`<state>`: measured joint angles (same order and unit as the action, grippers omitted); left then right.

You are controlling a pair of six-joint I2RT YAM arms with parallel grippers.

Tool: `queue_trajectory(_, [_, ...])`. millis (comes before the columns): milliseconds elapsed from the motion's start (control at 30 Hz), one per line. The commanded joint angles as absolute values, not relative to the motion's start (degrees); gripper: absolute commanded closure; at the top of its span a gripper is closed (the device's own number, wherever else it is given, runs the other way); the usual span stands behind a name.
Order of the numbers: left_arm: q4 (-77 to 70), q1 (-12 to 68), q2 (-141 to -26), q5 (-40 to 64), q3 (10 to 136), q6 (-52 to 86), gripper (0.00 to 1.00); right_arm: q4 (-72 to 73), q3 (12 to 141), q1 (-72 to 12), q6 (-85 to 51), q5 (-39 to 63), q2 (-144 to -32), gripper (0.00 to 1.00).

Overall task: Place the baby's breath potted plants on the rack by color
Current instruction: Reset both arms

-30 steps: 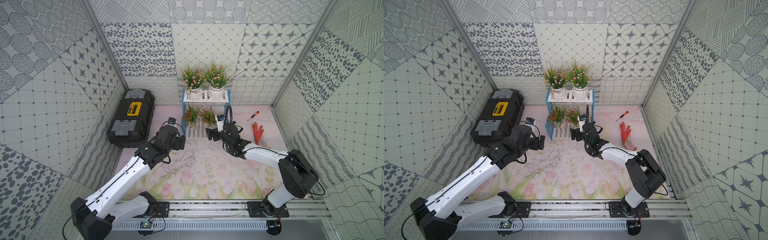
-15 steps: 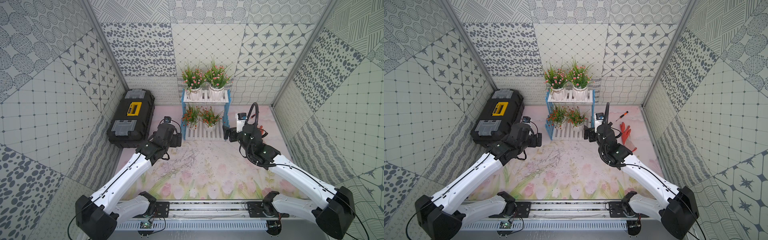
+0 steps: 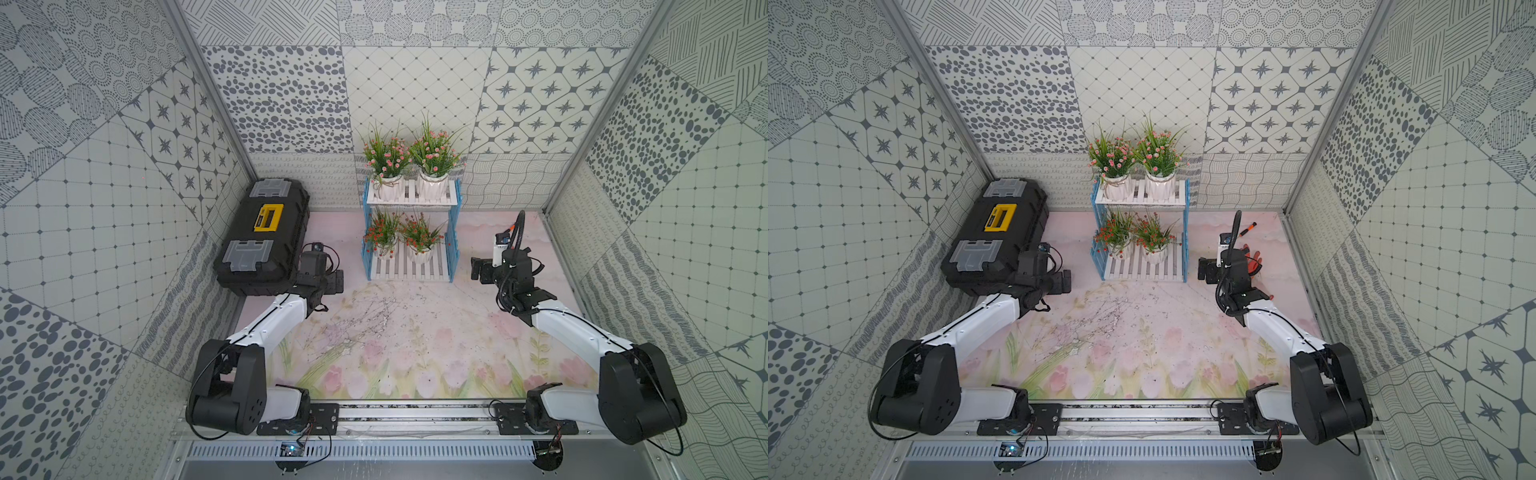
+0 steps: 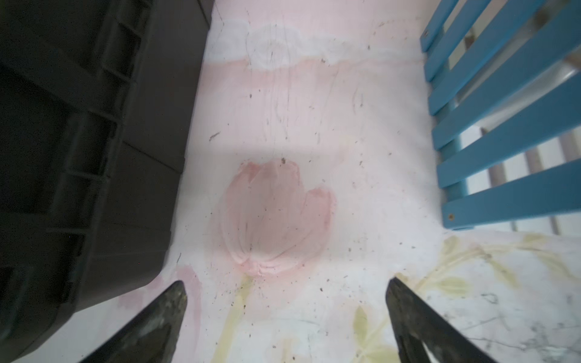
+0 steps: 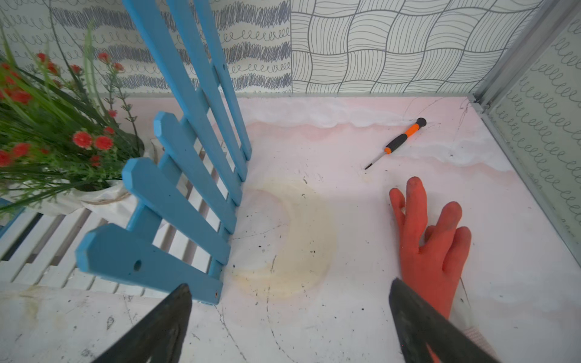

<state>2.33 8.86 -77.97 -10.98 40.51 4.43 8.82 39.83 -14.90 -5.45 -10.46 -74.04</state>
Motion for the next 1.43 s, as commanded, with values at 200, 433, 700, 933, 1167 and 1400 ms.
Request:
queue_trajectory(200, [-35.09,0.83,-81.78,-5.94,26.28,-1.24,0.01,24.16,32.35,-4.39,-1.52,-8.52,-74.71,0.02])
queue_trajectory(433, [-48.19,0.00,-90.51,-0.06,23.75,-1.37,0.02,40.36,26.46,-1.93,-2.72,-3.02,-85.12,0.02])
queue_trajectory(700, [-47.49,0.00,-90.25,0.26,24.02,-1.21,0.02,47.93,23.72,-1.79,-1.54,0.00,-89.29,0.02])
queue_trajectory(933, [-46.52,0.00,-89.94,0.24,24.17,-1.05,0.02,47.64,23.91,-1.97,-1.22,-0.13,-89.21,0.02])
queue_trajectory(1167, [-46.85,0.00,-90.03,0.25,24.17,-1.05,0.02,47.63,23.91,-2.01,-1.14,-0.27,-89.21,0.02])
queue_trajectory(1400, [-46.85,0.00,-90.03,0.21,24.17,-1.05,0.02,47.53,23.94,-2.11,-1.06,-0.43,-89.24,0.02])
